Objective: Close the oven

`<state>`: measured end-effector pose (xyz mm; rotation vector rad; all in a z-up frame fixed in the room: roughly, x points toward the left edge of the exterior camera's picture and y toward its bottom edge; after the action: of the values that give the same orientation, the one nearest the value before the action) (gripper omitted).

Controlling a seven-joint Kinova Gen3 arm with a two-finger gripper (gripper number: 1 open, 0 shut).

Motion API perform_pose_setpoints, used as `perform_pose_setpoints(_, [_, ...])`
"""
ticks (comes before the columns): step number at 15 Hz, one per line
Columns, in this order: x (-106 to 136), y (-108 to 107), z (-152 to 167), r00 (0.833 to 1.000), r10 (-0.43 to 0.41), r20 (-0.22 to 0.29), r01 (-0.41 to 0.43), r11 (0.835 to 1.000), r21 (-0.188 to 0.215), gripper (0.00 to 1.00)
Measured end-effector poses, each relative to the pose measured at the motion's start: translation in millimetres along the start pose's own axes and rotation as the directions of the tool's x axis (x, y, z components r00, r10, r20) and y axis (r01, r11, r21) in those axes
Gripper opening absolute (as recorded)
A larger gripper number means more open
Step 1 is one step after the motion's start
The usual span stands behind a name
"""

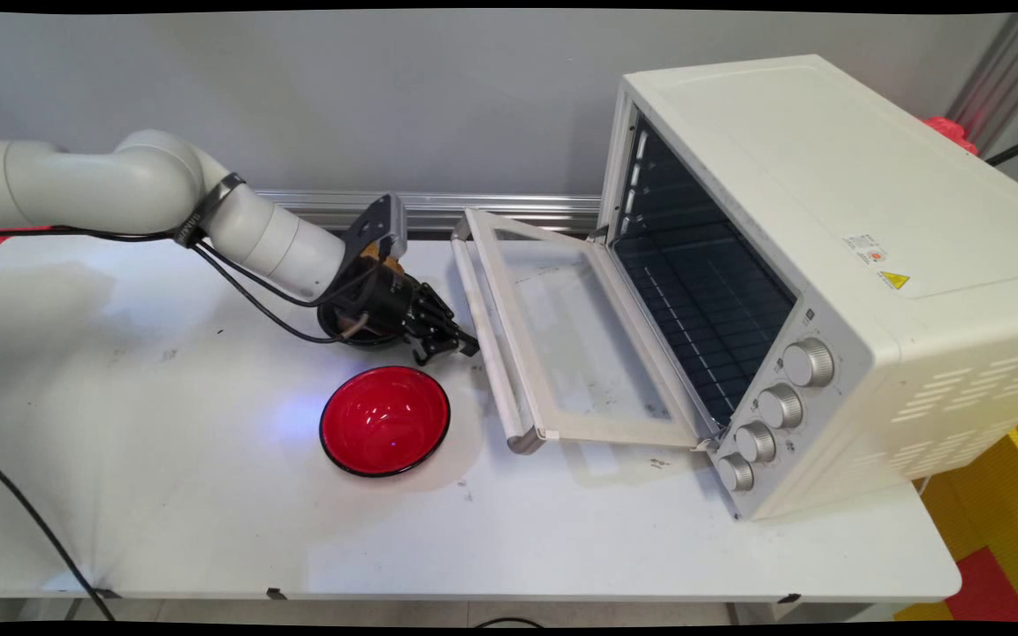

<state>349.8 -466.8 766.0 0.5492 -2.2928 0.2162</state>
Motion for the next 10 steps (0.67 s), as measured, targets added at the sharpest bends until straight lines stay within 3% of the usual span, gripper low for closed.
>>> perform_pose_setpoints(10, [8.5, -1.6, 5.8, 0.997, -0.020, -0.075, 0.018, 1.000, -0.025, 0.00])
